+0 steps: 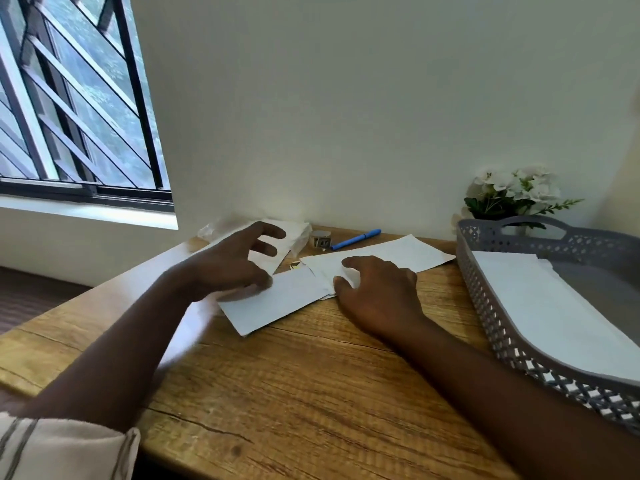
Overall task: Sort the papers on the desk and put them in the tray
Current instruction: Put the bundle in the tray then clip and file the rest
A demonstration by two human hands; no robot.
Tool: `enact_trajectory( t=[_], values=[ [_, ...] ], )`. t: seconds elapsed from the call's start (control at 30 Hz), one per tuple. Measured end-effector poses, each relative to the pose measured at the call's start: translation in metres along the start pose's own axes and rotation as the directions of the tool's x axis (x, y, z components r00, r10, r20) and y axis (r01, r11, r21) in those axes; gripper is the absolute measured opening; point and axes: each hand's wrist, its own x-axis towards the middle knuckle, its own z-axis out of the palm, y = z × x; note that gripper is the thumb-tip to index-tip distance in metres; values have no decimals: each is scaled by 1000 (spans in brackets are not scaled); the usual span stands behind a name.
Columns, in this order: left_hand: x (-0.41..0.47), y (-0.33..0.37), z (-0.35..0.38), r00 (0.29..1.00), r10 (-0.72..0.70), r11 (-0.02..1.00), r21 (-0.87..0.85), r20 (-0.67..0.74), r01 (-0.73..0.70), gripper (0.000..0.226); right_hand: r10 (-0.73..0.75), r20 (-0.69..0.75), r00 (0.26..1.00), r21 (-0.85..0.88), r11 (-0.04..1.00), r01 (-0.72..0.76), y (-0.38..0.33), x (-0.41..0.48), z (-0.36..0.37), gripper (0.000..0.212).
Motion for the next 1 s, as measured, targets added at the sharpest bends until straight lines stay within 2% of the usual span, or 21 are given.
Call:
enact_trajectory(
  t=[0.1, 0.2, 0.3, 0.37, 0.43, 0.5, 0.57, 0.63, 0.67, 0.73, 0.83, 0.9, 1.0],
  values=[
    [5, -3, 13, 990, 98, 994, 60, -106, -92, 70, -45, 50, 998, -67, 997, 48, -1, 0, 0, 50],
    [12, -1, 26, 926, 255, 958, 206, -279, -201, 58, -82, 64, 995, -83, 993, 87, -3, -2, 0, 54],
    [13, 4, 32, 877, 361, 908, 334, -318, -253, 48, -102, 59, 993, -97, 989, 108, -4, -3, -1, 60],
    [9, 3, 28, 895, 323, 874, 460, -309, -157, 46, -114, 43, 993, -123, 985, 119, -4, -5, -2, 64],
    [5, -1, 16, 934, 177, 855, 519, -310, 10, 53, -101, 60, 993, -187, 976, 111, -5, -6, -1, 68],
    [-1, -5, 3, 962, -19, 908, 398, -274, 131, 56, -53, 105, 993, -232, 970, 76, -5, -4, -1, 73],
    [-6, -8, -8, 974, -137, 982, 106, -178, 158, 51, -35, 126, 991, -235, 970, 64, -5, -3, -1, 78],
    [-9, -9, -11, 985, -138, 980, -157, -107, 120, 55, -77, 123, 989, -227, 968, 103, -5, -3, -2, 77],
    [-9, -9, -10, 987, -111, 970, -228, -115, 83, 58, -107, 122, 987, -211, 969, 131, -6, -4, -2, 74],
    [-7, -9, -3, 982, -55, 965, -261, -180, 6, 62, -166, 118, 979, -168, 968, 184, -7, -8, -4, 70],
    [-2, -9, 6, 951, 23, 987, -142, -308, -70, 59, -207, 87, 974, -106, 971, 216, -9, -12, -5, 66],
    [-3, -10, 1, 946, -21, 990, -138, -323, -25, 53, -212, 41, 976, -107, 971, 215, -8, -12, -4, 66],
    [-7, -17, -15, 946, -195, 977, -140, -259, 163, 47, -174, 22, 984, -127, 976, 175, -5, -8, -1, 69]
  ],
)
